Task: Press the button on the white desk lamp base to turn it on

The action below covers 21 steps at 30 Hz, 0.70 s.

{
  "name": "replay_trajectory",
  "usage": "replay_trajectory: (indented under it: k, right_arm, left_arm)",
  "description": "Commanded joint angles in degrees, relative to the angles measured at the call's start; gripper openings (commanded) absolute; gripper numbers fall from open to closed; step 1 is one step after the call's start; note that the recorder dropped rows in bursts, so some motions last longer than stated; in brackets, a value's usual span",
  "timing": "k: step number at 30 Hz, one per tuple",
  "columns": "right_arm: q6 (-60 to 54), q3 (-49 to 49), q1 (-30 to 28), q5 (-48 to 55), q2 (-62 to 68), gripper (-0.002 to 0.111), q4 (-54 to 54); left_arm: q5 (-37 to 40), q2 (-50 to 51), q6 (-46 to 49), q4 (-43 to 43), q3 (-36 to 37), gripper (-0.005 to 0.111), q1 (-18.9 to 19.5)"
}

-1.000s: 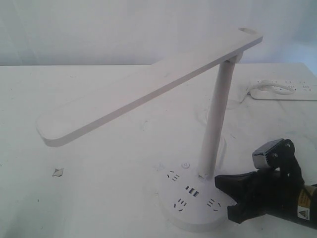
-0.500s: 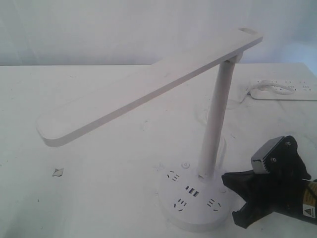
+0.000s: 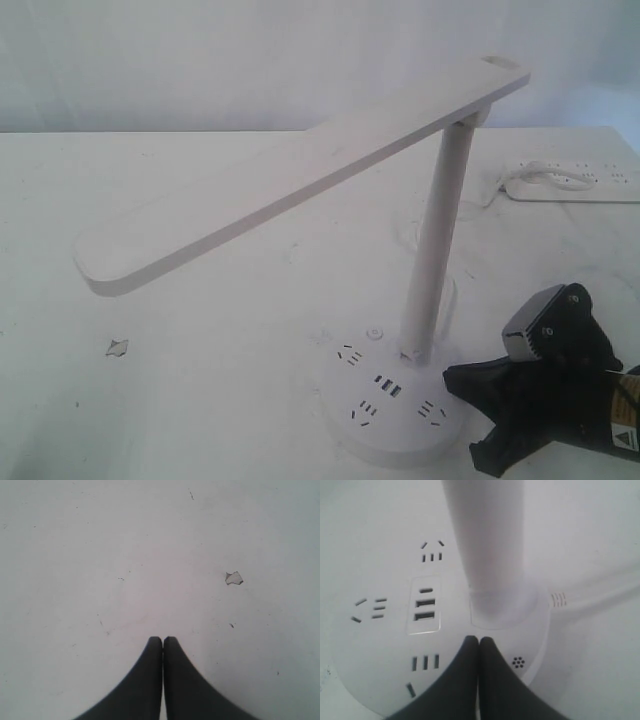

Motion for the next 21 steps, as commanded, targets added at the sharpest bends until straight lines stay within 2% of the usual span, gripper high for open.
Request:
replay_trajectory:
  k: [1, 14, 21]
  right_arm:
    - [0.34, -0.12, -0.02, -0.73, 0.30, 0.000, 1.33]
    - [0.34, -0.67, -0.02, -0.27, 3.24, 0.000, 2.33]
    - [0.35, -1.63, -0.02, 3.69, 3.24, 0.000, 2.68]
  left_arm:
    - [0.42, -0.21, -0.06, -0.16, 0.05, 0.000, 0.06]
    - [0.42, -0.21, -0.06, -0.16, 0.05, 0.000, 0.06]
    - [0.42, -0.21, -0.06, -0.16, 0.05, 0.000, 0.06]
